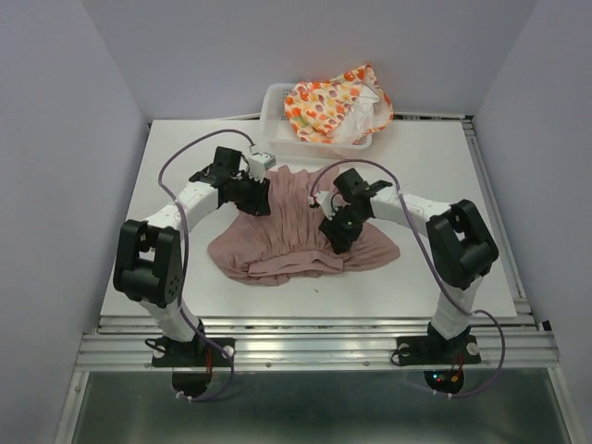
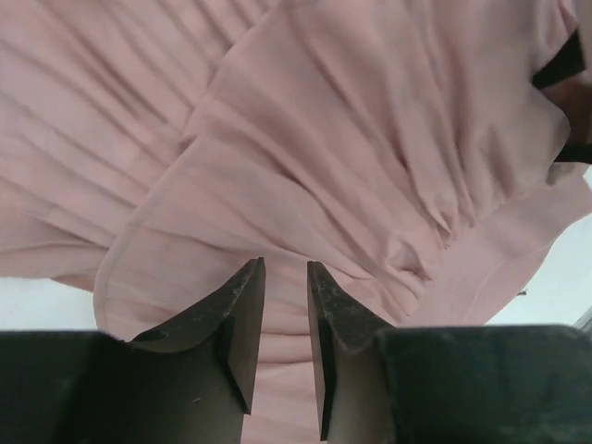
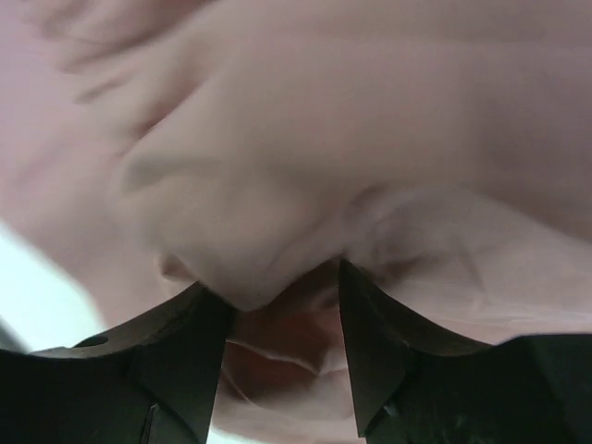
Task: Fold and stack the skirts
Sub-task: Flatten the skirt out
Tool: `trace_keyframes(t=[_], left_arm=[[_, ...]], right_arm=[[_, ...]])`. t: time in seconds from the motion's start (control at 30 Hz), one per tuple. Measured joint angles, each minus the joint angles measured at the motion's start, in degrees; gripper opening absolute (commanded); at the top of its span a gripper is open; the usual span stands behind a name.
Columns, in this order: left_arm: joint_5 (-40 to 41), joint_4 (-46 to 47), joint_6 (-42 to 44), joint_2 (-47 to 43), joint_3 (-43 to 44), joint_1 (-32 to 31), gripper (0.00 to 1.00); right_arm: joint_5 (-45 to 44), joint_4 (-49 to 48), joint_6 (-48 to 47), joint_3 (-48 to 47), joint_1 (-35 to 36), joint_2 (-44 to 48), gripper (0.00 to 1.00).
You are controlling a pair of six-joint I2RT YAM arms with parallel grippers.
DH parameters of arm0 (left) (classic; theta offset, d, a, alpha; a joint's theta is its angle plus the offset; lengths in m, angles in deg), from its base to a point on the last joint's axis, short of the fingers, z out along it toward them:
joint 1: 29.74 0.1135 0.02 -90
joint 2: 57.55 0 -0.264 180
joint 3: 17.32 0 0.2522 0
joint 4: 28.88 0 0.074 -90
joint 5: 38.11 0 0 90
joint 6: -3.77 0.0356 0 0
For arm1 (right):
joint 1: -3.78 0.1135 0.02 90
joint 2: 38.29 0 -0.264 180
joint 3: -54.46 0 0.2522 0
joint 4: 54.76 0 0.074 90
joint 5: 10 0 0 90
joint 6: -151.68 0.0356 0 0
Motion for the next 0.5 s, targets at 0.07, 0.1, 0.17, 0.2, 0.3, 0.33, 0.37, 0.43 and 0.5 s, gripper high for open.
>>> trace_keyframes(t=[0.07,0.1,0.17,0.2,0.3,0.33,0.37,0.43,0.5], left_arm=[[-1.5,-0.1,-2.1,1.9,0.0,2.4,0.36],[-2.0,-0.2,-2.9,2.3,0.0,3.3,0.36],[-3.0,0.2,-4.4,2.2,-0.5,4.8,0.36],[-3.4,0.8,-5.0,1.6,-1.0,5.1,0.36],[-4.5,2.1,-6.0,-1.6,-2.8,4.9,0.36],[-4.5,2.3,-6.1,-2.9,-3.1,4.8,0.36],[-4.6,2.7,-6.1,-4.1,-3.4,4.7,0.36],[-4.5,3.3,-6.2,-6.4,-3.7,4.6,0.42],[-4.3,3.7,-6.2,-7.8,-3.7,4.6,0.49]], right_arm=[[-3.5,-1.1,-1.0,0.3,0.3,-2.7,0.54],[-4.6,-2.0,-1.9,0.4,0.2,-2.6,0.54],[-8.0,-4.9,-4.6,1.7,0.2,-2.1,0.54],[-10.3,-6.6,-6.6,2.9,0.2,-1.5,0.54],[-14.4,-10.8,-12.3,5.2,-0.2,-0.2,0.55],[-15.7,-12.3,-14.7,5.2,-0.9,-0.2,0.55],[-17.4,-14.3,-18.0,4.7,-2.0,-0.7,0.56],[-20.6,-17.7,-22.2,2.8,-4.2,-2.6,0.58],[-23.8,-20.5,-25.7,-0.7,-6.6,-5.7,0.62]])
